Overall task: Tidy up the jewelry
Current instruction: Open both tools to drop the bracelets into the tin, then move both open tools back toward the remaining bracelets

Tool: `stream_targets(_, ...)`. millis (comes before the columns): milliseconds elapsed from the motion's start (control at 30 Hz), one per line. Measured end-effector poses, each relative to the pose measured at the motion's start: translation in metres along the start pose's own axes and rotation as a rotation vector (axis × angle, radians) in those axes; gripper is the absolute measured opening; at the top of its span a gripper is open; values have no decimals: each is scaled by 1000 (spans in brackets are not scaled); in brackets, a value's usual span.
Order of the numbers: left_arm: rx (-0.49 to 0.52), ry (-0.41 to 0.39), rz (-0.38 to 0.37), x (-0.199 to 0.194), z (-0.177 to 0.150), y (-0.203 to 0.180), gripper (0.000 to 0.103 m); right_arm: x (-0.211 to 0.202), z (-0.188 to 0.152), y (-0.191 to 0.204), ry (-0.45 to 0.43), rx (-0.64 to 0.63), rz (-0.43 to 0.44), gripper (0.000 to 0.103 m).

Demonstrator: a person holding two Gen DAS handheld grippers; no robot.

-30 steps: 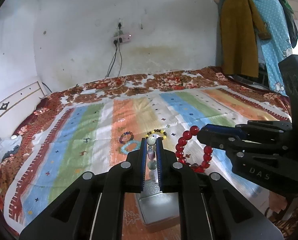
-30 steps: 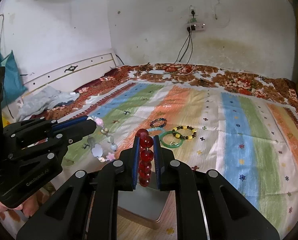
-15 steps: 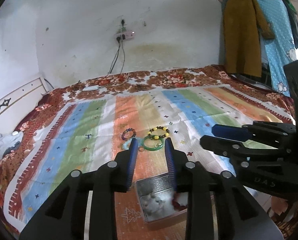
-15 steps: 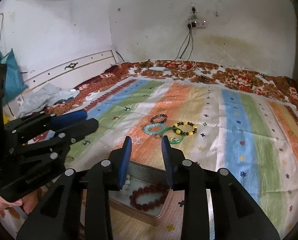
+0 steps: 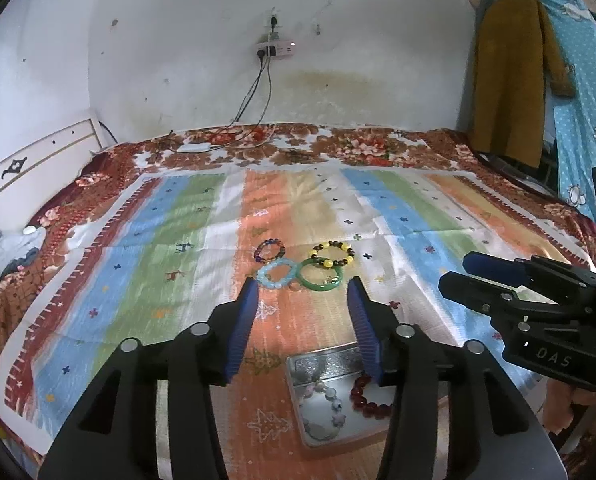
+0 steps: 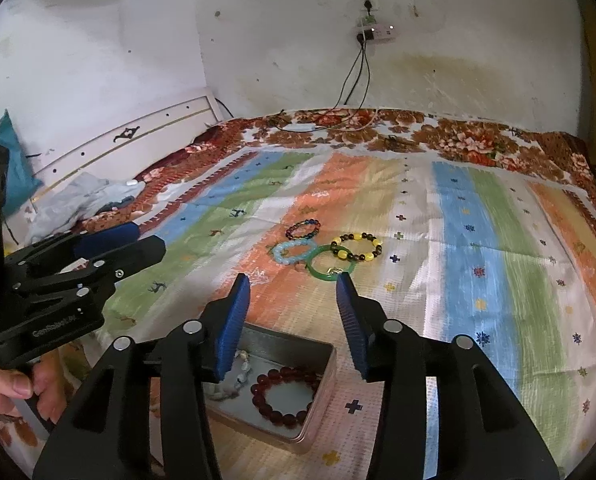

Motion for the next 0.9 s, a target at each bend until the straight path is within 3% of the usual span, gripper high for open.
stream_targets(100, 4, 6, 12, 6, 1, 2, 56, 5, 1, -4, 8, 11, -6, 48)
stream_targets(400, 38, -2, 49, 25, 14, 3, 64, 23, 3, -20, 44, 35, -28, 49)
stream_targets(900, 31, 71, 57, 62, 21, 6, 72, 48, 6, -36, 95, 41, -48, 63)
Point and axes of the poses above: each gripper's, at about its wrist camera, not at the fingertips, and x roughly the way its jaws point, y to its left, z to its top, the point moved 10 cm from there along x, roughly the way its jaws point, and after that the axes turned 13 degrees about z, right-handed, at the moved point
